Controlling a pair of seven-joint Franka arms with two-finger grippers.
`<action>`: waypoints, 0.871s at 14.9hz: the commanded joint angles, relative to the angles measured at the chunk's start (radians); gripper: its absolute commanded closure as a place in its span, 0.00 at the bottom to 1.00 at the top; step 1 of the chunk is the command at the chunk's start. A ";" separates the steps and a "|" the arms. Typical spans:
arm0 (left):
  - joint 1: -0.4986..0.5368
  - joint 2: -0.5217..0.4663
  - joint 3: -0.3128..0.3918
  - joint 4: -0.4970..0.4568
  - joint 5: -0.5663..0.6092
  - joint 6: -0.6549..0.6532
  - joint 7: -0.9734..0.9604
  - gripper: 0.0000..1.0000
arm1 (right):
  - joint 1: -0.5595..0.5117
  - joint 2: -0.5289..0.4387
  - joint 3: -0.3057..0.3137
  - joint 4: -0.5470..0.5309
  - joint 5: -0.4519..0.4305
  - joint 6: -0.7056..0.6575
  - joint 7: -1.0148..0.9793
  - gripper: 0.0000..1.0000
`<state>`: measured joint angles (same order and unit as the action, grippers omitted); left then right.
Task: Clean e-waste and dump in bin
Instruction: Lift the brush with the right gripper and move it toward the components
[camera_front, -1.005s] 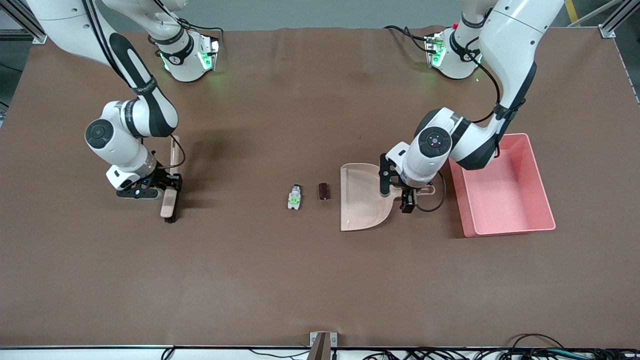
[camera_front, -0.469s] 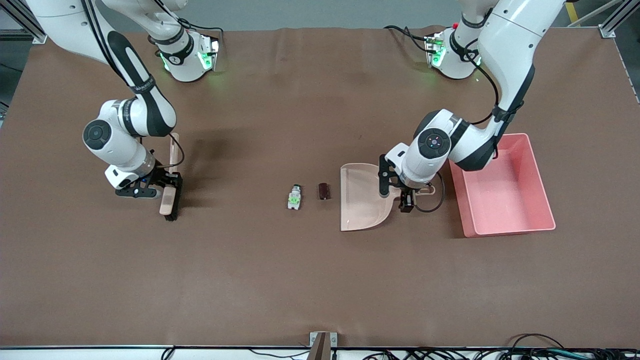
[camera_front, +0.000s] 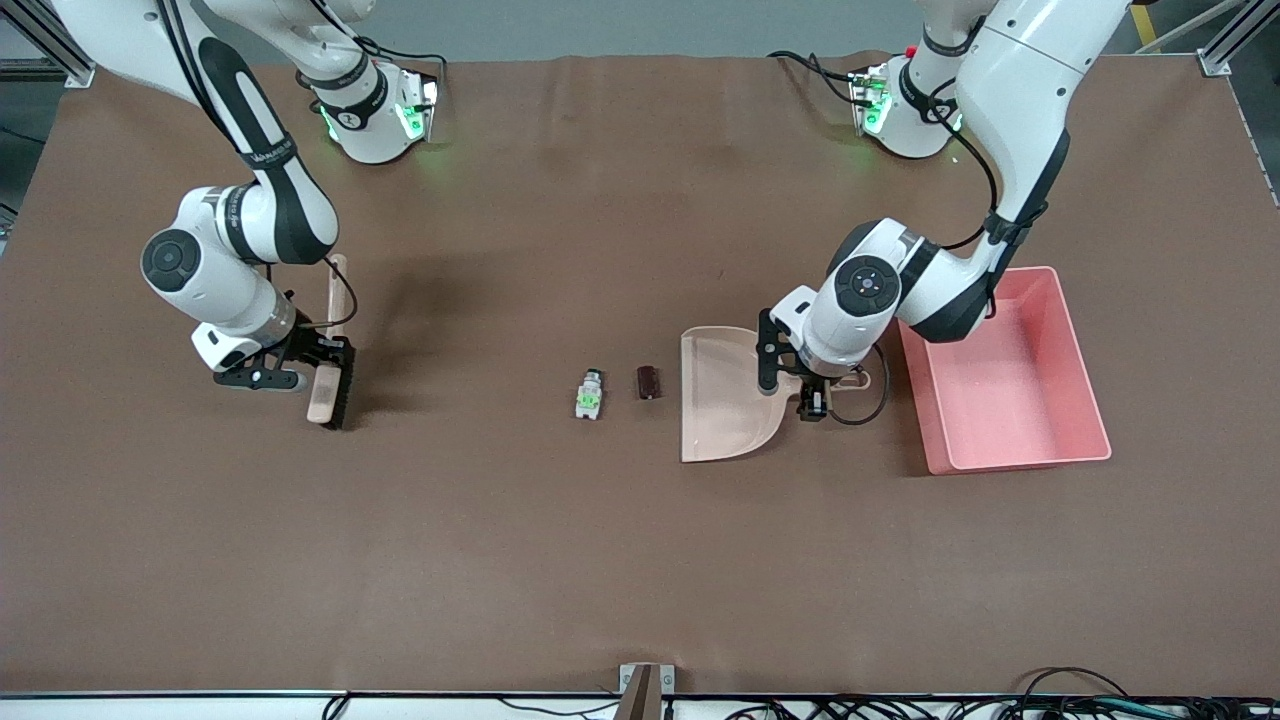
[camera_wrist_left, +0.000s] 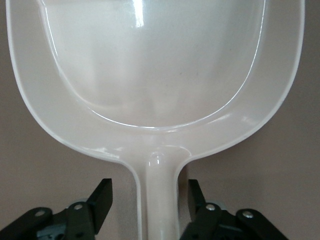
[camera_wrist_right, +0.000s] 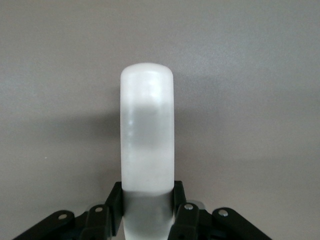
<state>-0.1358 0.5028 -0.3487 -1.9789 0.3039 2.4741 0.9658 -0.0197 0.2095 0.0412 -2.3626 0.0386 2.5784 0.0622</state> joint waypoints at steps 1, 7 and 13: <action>0.004 -0.001 -0.004 0.002 0.032 0.009 -0.010 0.37 | 0.017 -0.002 0.009 0.043 0.023 -0.010 0.002 1.00; 0.004 -0.001 -0.003 0.002 0.049 0.006 -0.010 0.60 | 0.084 0.042 0.012 0.051 0.027 0.002 0.014 1.00; 0.005 -0.001 -0.003 0.006 0.058 0.003 -0.012 0.76 | 0.211 0.088 0.019 0.077 0.055 0.017 0.132 1.00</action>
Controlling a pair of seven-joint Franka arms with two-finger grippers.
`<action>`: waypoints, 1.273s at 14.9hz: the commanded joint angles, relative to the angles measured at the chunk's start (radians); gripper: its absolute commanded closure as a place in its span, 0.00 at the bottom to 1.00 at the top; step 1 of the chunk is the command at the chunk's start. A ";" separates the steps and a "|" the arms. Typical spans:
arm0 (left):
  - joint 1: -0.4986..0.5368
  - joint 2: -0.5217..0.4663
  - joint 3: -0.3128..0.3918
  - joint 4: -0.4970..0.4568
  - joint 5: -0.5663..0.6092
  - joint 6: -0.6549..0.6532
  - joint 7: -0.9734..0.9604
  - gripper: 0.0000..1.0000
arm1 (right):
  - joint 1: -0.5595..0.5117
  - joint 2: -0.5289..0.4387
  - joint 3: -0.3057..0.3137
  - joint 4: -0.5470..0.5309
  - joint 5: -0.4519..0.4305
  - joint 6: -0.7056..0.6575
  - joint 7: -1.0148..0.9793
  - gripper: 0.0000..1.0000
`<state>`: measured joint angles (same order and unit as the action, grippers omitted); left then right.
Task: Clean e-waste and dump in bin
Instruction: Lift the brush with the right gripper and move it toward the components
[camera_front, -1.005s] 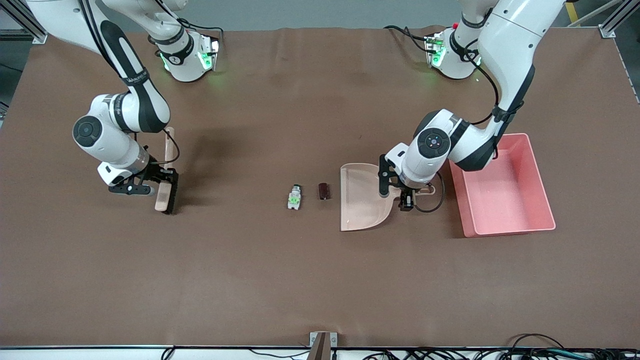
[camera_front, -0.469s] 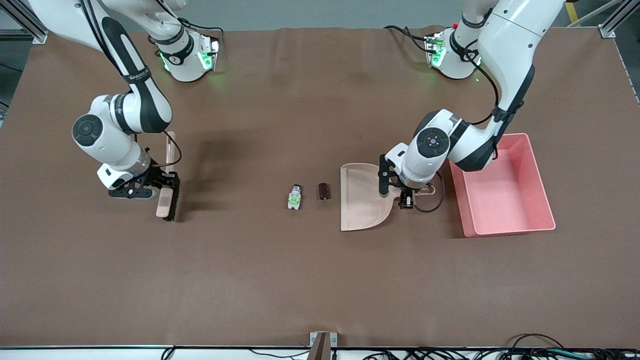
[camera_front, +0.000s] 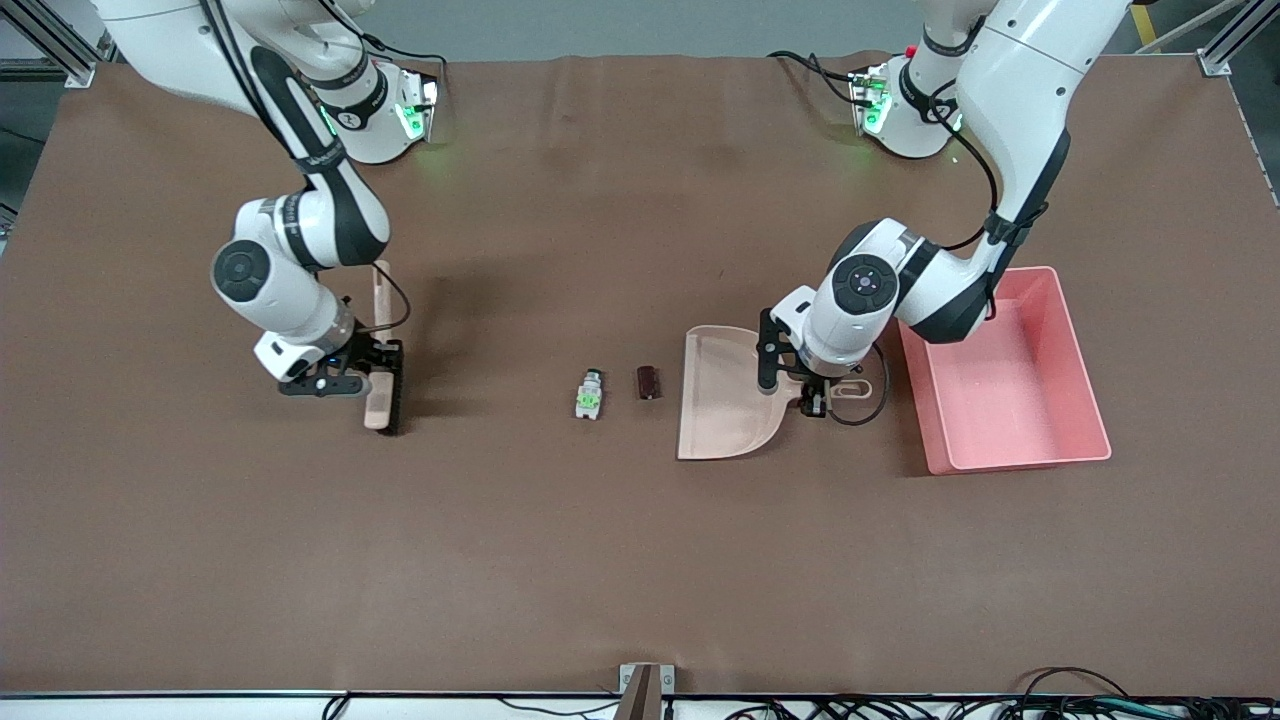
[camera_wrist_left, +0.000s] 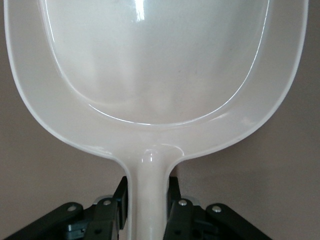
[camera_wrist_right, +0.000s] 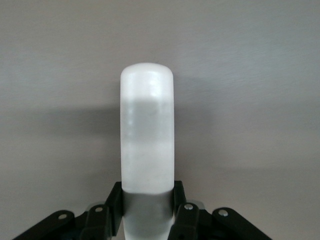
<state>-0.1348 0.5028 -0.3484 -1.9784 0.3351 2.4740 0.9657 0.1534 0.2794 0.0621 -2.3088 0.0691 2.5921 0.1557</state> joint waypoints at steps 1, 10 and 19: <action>0.004 0.000 -0.001 0.007 0.027 0.003 -0.012 0.77 | 0.043 0.030 -0.002 0.038 0.026 0.000 0.039 1.00; -0.017 0.006 0.005 0.035 0.048 -0.052 -0.071 0.80 | 0.184 0.144 -0.001 0.207 0.032 -0.024 0.214 1.00; -0.046 0.011 0.002 0.049 0.174 -0.096 -0.191 0.82 | 0.313 0.162 -0.001 0.249 0.031 -0.038 0.395 1.00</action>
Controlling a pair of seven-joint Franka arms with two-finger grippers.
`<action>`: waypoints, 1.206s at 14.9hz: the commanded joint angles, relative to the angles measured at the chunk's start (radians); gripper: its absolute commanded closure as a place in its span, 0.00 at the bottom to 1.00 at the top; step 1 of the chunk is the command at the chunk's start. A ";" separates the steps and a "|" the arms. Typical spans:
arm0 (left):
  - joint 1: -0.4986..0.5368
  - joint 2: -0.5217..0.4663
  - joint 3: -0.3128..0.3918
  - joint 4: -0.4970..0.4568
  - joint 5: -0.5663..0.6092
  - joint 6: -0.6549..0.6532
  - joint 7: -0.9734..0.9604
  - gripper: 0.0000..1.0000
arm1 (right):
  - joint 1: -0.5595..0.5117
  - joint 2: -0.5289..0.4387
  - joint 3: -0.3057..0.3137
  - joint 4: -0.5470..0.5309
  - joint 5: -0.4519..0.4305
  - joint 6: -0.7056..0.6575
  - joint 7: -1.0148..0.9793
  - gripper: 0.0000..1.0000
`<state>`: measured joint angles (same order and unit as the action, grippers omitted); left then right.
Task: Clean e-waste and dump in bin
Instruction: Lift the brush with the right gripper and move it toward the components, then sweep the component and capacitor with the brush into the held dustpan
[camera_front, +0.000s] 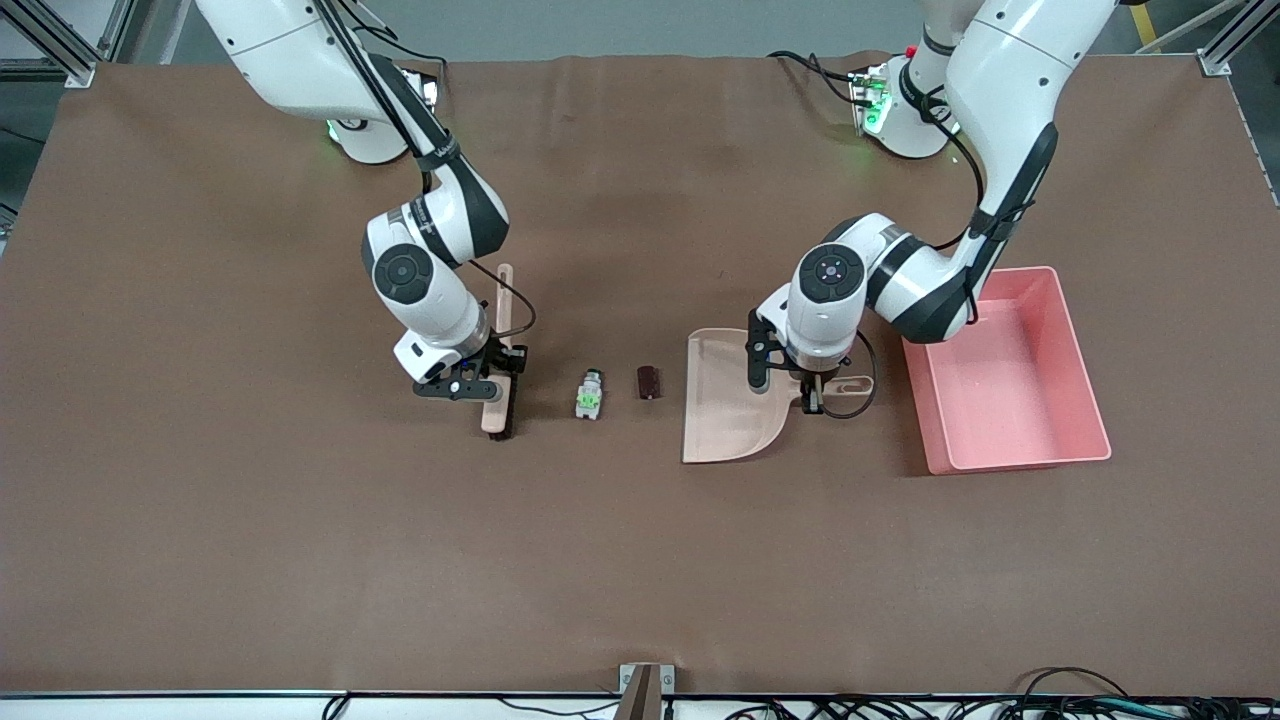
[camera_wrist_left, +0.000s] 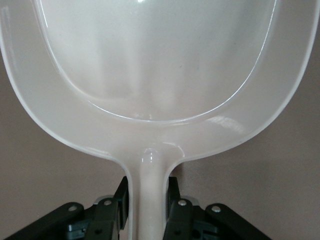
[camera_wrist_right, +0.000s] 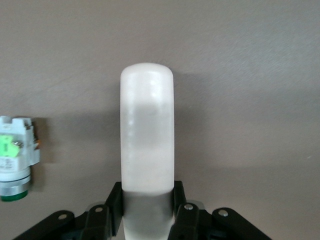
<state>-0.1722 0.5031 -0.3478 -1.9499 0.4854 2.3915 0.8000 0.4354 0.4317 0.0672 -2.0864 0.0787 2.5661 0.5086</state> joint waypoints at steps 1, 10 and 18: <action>-0.009 0.011 0.001 0.020 0.024 -0.014 -0.027 0.82 | 0.040 0.016 -0.006 0.038 0.021 -0.014 0.059 1.00; -0.009 0.022 0.000 0.032 0.024 -0.014 -0.036 0.82 | 0.144 0.105 -0.007 0.180 0.019 -0.104 0.201 1.00; -0.010 0.031 -0.002 0.040 0.022 -0.014 -0.050 0.82 | 0.158 0.144 -0.007 0.250 0.021 -0.101 0.212 1.00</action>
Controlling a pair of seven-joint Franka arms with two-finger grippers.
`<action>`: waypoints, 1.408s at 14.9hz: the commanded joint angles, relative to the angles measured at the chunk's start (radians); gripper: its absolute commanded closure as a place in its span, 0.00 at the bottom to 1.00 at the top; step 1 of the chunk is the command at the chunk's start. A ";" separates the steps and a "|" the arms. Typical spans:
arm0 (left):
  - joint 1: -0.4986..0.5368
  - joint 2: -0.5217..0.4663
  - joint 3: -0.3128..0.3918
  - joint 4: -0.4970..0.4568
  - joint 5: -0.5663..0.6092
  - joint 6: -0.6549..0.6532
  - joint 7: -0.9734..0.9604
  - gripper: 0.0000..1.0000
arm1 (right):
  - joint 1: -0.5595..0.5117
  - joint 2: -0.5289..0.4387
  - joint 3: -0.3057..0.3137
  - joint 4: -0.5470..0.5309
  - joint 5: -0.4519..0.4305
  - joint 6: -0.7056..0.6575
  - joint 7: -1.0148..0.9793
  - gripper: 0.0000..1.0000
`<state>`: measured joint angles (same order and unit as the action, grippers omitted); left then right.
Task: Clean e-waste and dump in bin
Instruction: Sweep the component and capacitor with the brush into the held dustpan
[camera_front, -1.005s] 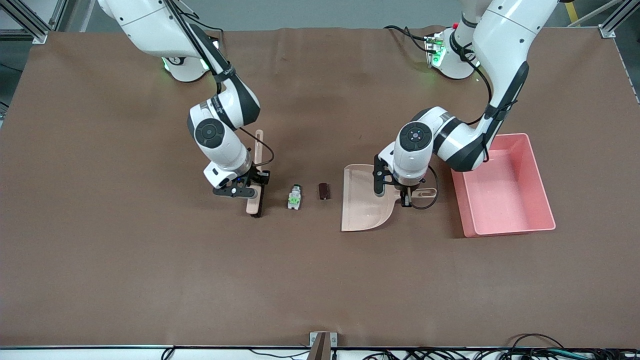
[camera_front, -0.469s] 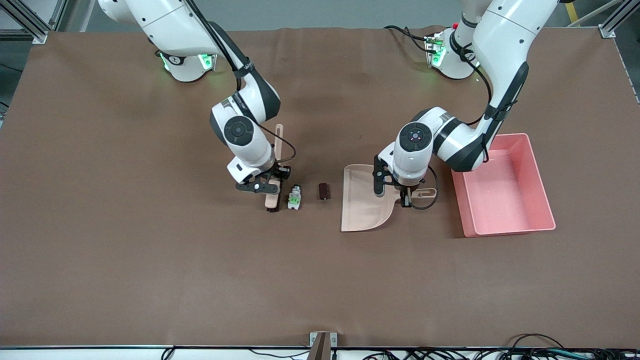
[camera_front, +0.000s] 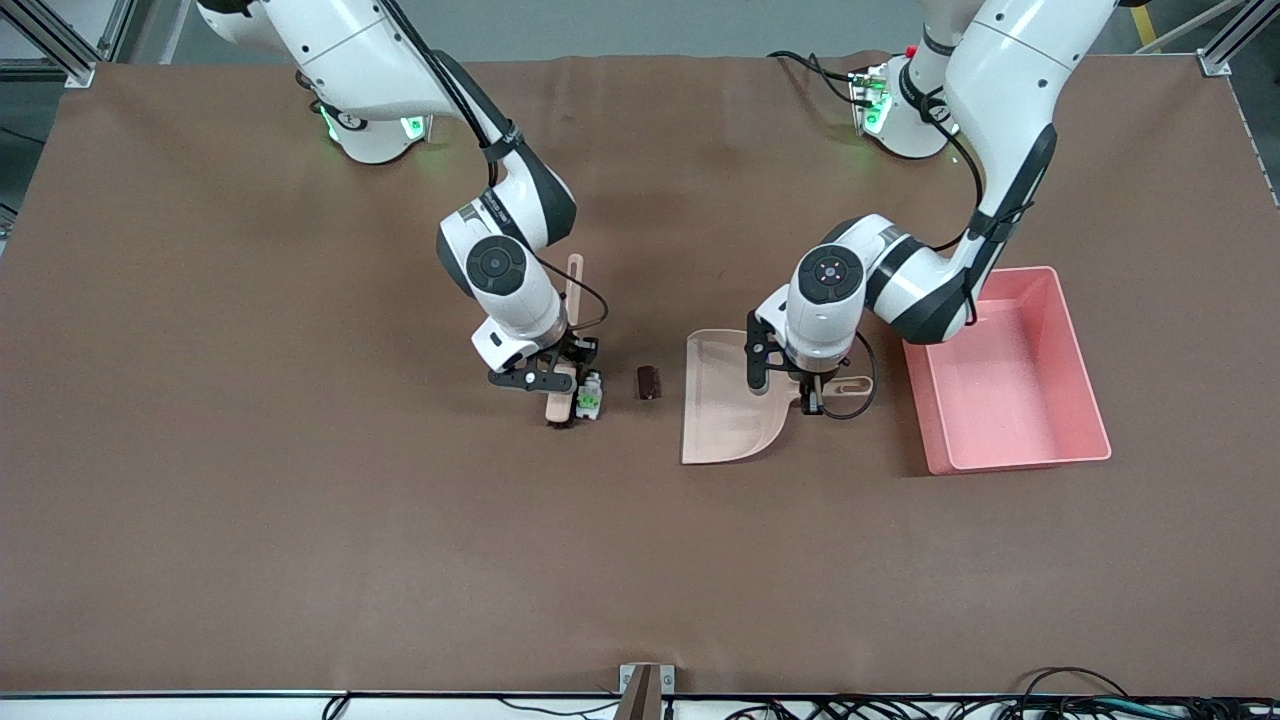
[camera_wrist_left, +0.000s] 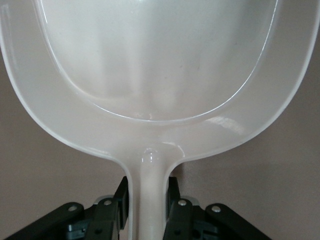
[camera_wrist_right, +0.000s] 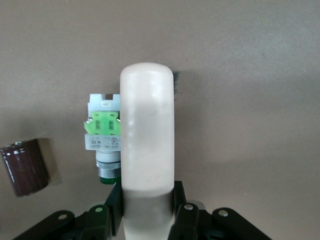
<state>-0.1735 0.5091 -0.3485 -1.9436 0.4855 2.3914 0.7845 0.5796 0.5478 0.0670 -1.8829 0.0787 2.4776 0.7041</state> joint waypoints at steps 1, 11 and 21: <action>-0.012 0.025 -0.001 0.035 0.022 -0.014 -0.034 0.82 | 0.013 0.033 -0.006 0.059 0.021 -0.014 0.018 1.00; -0.020 0.032 -0.001 0.035 0.024 -0.014 -0.041 0.82 | 0.062 0.079 -0.003 0.125 0.029 -0.005 0.093 1.00; -0.021 0.037 0.000 0.035 0.025 -0.014 -0.037 0.83 | 0.103 0.133 0.002 0.199 0.067 -0.005 0.106 1.00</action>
<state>-0.1829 0.5197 -0.3485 -1.9329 0.4868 2.3901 0.7726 0.6647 0.6556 0.0688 -1.7138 0.1193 2.4778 0.8000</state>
